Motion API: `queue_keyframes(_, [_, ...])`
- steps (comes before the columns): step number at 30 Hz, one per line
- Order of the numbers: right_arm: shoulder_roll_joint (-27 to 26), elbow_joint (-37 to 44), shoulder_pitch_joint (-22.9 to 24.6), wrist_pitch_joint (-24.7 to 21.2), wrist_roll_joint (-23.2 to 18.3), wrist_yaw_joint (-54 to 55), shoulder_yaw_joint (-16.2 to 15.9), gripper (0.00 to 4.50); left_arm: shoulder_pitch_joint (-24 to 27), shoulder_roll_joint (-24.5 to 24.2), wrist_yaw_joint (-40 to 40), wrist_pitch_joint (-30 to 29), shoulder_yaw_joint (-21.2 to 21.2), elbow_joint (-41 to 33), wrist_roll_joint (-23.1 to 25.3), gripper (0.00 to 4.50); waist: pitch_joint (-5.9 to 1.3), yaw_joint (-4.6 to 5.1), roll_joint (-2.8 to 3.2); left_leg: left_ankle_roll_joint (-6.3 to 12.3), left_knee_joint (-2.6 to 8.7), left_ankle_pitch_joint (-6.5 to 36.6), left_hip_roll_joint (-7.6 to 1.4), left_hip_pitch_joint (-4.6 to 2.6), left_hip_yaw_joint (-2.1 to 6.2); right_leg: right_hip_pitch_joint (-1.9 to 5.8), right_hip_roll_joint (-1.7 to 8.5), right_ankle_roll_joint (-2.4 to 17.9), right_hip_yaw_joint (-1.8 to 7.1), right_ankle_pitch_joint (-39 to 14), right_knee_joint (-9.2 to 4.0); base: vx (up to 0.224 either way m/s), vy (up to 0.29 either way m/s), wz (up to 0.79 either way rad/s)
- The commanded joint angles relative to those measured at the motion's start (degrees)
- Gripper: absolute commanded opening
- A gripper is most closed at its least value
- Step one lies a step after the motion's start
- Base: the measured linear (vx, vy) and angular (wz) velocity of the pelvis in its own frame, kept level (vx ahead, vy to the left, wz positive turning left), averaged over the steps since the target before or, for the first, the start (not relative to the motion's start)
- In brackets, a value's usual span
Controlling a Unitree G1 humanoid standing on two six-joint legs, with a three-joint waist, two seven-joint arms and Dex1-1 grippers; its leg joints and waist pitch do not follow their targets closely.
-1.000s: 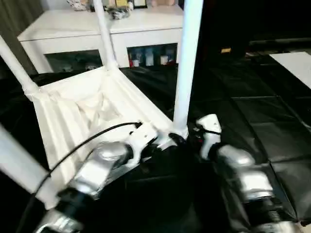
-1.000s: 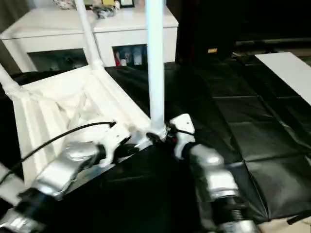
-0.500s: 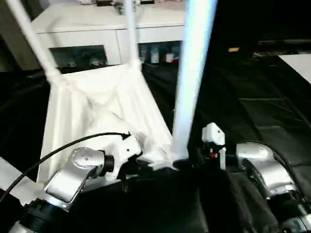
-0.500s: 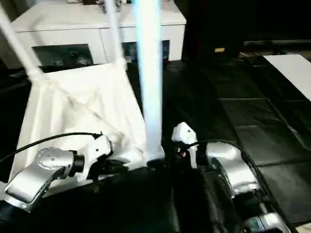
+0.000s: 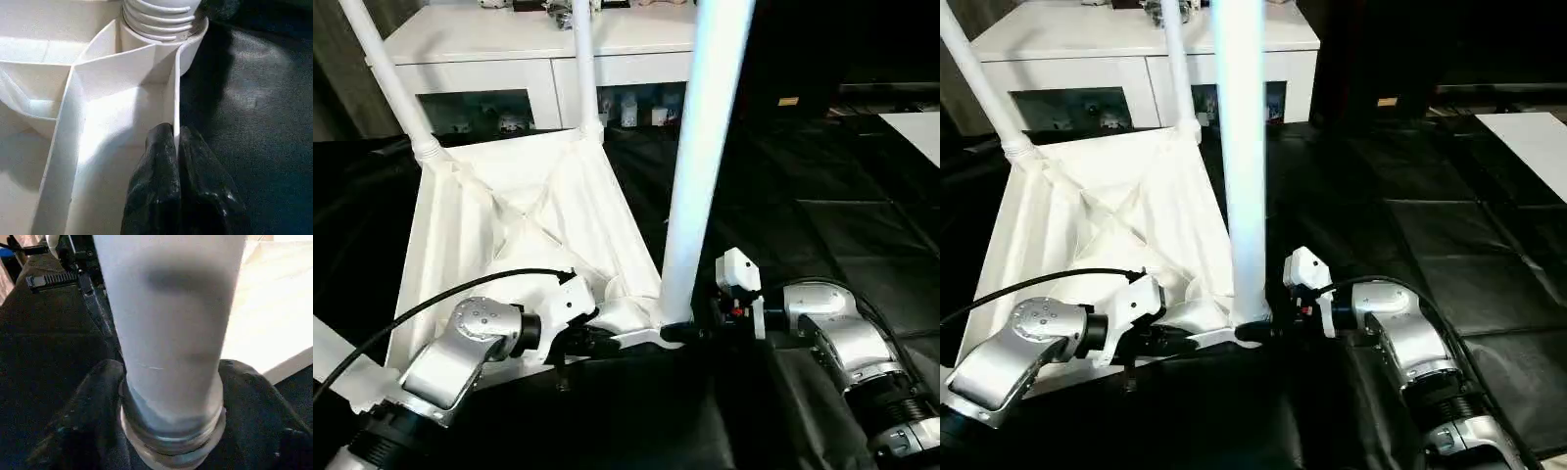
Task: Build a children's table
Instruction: Rotate leg to tighten
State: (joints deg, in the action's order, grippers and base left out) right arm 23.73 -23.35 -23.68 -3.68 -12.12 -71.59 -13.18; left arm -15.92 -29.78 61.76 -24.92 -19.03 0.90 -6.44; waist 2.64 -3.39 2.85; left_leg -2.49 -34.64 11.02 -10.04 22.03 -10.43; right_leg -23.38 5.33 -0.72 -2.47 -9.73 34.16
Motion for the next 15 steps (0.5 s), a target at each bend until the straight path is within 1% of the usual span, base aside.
queue_keyframes(1, [-0.82, -0.73, -0.38, 0.38, -0.32, 1.12, 0.56, 2.81, -0.89, 0.46, 0.57, 0.14, -0.47, -1.79, -0.94, 0.0, -3.79, 0.06, -0.55, 5.08, 4.2, 9.89, -2.69, -1.07, 0.68, 2.68, 2.36, 16.85, 1.58, -7.72, -2.84, 0.0, 0.0, 0.0])
queue_keyframes(2, [-1.03, -0.97, -0.4, 0.31, -0.25, 1.71, 0.73, 2.81, -0.92, 0.52, 0.43, 0.1, -0.5, -1.66, -0.81, 0.0, -3.76, 0.09, -0.41, 4.74, 4.23, 10.35, -2.68, -1.1, 0.71, 2.66, 2.37, 16.76, 1.6, -8.25, -2.88, 0.0, 0.0, 0.0])
queue_keyframes(3, [-2.41, -2.74, -0.32, 0.92, 0.85, 6.59, 1.81, 2.77, -1.76, 2.1, -2.24, -0.29, -1.05, 0.16, 0.85, 0.0, -3.71, 0.18, -0.04, 4.25, 4.31, 10.97, -2.69, -1.1, 0.73, 2.59, 2.38, 16.61, 1.61, -8.76, -2.94, 0.0, 0.0, 0.0])
queue_keyframes(4, [-2.92, -3.4, -0.29, 1.17, 1.27, 8.42, 2.21, 2.72, -2.07, 2.7, -3.25, -0.43, -1.26, 0.84, 1.48, 0.0, -3.58, 0.4, -0.28, 3.38, 4.42, 12.37, -2.62, -1.2, 0.69, 2.52, 2.31, 16.17, 1.62, -10.26, -3.33, 0.0, 0.0, 0.0])
queue_keyframes(5, [-4.46, -4.06, 0.3, 0.89, 1.8, 12.92, 3.31, 2.72, -3.03, 4.85, -6.73, -0.76, -1.46, 2.95, 3.01, 0.0, -3.59, 0.48, 0.03, 2.39, 4.53, 13.45, -2.5, -1.26, 0.79, 2.58, 2.35, 15.58, 1.59, -11.89, -3.46, 0.0, 0.0, 0.0])
queue_keyframes(6, [-5.48, -3.65, 0.87, 0.35, 2.15, 15.63, 3.8, 2.72, -3.59, 6.05, -8.79, -1.48, -1.4, 3.92, 3.69, 0.0, -3.56, 0.53, 0.64, 1.76, 4.55, 14.02, -2.49, -1.3, 0.84, 2.52, 2.37, 15.31, 1.63, -12.31, -3.42, 0.0, 0.0, 0.0])
queue_keyframes(7, [-6.08, -3.35, 1.21, 0.02, 2.38, 17.25, 4.06, 2.7, -3.91, 6.71, -9.95, -1.95, -1.36, 4.43, 4.08, 0.0, -3.52, 0.68, 0.18, 1.05, 4.66, 15.4, -2.47, -1.33, 0.89, 2.51, 2.31, 14.66, 1.59, -13.59, -3.68, 0.0, 0.0, 0.0])
queue_keyframes(8, [-7.47, -2.53, 1.97, -1.27, 3.02, 21.04, 4.51, 2.69, -4.7, 8.28, -12.47, -2.87, -1.21, 5.56, 4.83, 0.0, -3.49, 0.76, -0.01, 0.88, 4.79, 15.87, -2.48, -1.29, 0.95, 2.64, 2.35, 14.22, 1.6, -14.34, -3.82, 0.0, 0.0, 0.0])
queue_keyframes(9, [-7.52, -2.5, 1.99, -1.31, 3.04, 21.16, 4.52, 2.69, -4.72, 8.33, -12.55, -2.9, -1.21, 5.6, 4.85, 0.0, -3.43, 0.85, 0.15, 0.52, 4.86, 16.6, -2.39, -1.28, 0.98, 2.54, 2.32, 13.64, 1.6, -15.5, -3.95, 0.0, 0.0, 0.0])
queue_keyframes(10, [-11.7, 0.09, 4.26, -4.73, 5.5, 31.63, 5.37, 2.69, -6.92, 12.4, -18.92, -6.26, -0.84, 8.45, 6.65, 0.0, -3.2, 1.12, 0.77, -0.18, 5.01, 17.66, -2.34, -1.33, 1.02, 2.34, 2.19, 12.98, 1.67, -16.82, -4.09, 0.0, 0.0, 0.0])
queue_keyframes(11, [-12.67, 0.59, 4.72, -5.43, 6.3, 34.3, 5.55, 2.69, -7.41, 13.24, -20.24, -7.0, -0.77, 9.11, 7.04, 0.0, -3.13, 1.33, 0.54, -0.59, 5.06, 17.98, -2.33, -1.41, 0.92, 2.18, 2.08, 12.49, 1.72, -17.5, -4.37, 0.0, 0.0, 0.0])
queue_keyframes(12, [-15.35, 1.38, 5.7, -6.73, 9.38, 42.64, 6.1, 2.69, -8.77, 15.42, -24.07, -8.43, -0.3, 11.05, 8.13, 0.0, -3.07, 1.47, 0.35, -1.38, 5.17, 19.86, -2.15, -1.61, 1.15, 2.14, 2.14, 11.37, 1.57, -20.83, -4.62, 0.0, 0.0, 0.0])
queue_keyframes(13, [-15.64, 1.44, 5.79, -6.86, 9.76, 43.58, 6.15, 2.69, -8.91, 15.66, -24.51, -8.5, -0.2, 11.27, 8.22, 0.0, -3.13, 1.6, 0.38, -1.67, 5.2, 20.06, -2.02, -1.48, 1.25, 2.29, 2.27, 10.8, 1.53, -22.08, -4.64, 0.0, 0.0, 0.0])
queue_keyframes(14, [-16.86, 1.6, 6.1, -7.09, 11.29, 47.11, 6.19, 2.69, -9.48, 16.62, -25.99, -8.59, 0.11, 12.14, 8.75, 0.0, -3.05, 1.66, 0.39, -1.85, 5.28, 21.16, -1.93, -1.54, 1.38, 2.15, 2.32, 9.47, 1.52, -24.78, -5.03, 0.0, 0.0, 0.0])
queue_keyframes(15, [-16.86, 1.6, 6.1, -7.09, 11.29, 47.11, 6.19, 2.69, -9.48, 16.62, -25.99, -8.59, 0.11, 12.14, 8.75, 0.0, -3.12, 1.72, 0.4, -1.78, 5.2, 22.59, -1.83, -1.88, 1.38, 1.79, 2.3, 8.51, 1.48, -27.09, -5.49, 0.0, 0.0, 0.0])
